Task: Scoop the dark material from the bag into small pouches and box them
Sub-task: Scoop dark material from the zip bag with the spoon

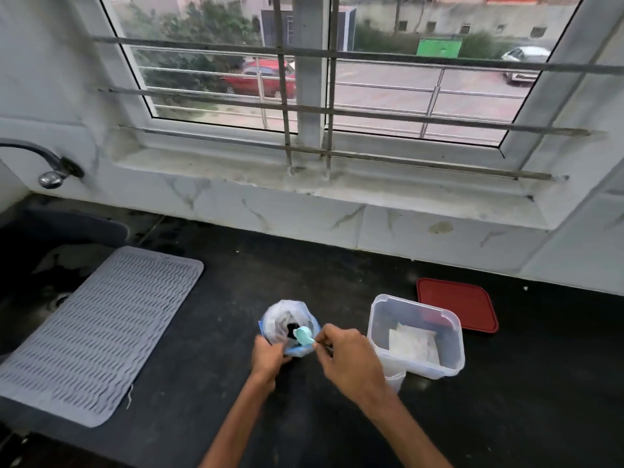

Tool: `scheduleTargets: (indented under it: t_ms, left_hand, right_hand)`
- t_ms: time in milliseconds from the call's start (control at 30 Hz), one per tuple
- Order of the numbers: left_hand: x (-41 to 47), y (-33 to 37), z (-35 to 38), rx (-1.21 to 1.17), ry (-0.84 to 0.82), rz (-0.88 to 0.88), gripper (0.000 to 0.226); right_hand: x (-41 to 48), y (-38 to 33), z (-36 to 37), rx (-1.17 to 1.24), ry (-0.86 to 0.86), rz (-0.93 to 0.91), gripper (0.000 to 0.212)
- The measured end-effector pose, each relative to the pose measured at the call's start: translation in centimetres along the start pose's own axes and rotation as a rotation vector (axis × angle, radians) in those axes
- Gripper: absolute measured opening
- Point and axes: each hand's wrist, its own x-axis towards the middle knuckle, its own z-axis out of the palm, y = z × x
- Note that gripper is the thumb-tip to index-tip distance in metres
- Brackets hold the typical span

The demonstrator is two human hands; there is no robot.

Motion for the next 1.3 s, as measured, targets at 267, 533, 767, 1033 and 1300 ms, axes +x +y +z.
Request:
scheduleTargets:
  t_ms: [267,533,767,1033,1300]
  left_hand:
    - [-2.4,-1.6,-2.9,0.023,-0.039,-0.016,0.027]
    - [-2.8,-1.5,-3.4,-0.048,0.009,-0.019,0.014]
    - [-3.3,-1.6,-2.4,0.076,0.053,0.126,0.013]
    - [-3.1,-1.6,-2.7,0.154,0.198,0.155,0.003]
    - [-4.0,-1.0,-2.4,0.3,0.223,0.244,0.013]
  right_hand:
    - [2.3,-2.2,4.8,-0.323,-0.254,-0.004,0.02]
    - [1.8,-2.7,6.4,-0.277,-0.283,0.066,0.023]
    - [1.4,-0.2,8.5,0.254,-0.185,0.454,0.02]
    - [0.3,0.1,7.3,0.496,-0.176,0.554,0.018]
    - [0.0,0.9,5.9,0.442,-0.132,0.476,0.016]
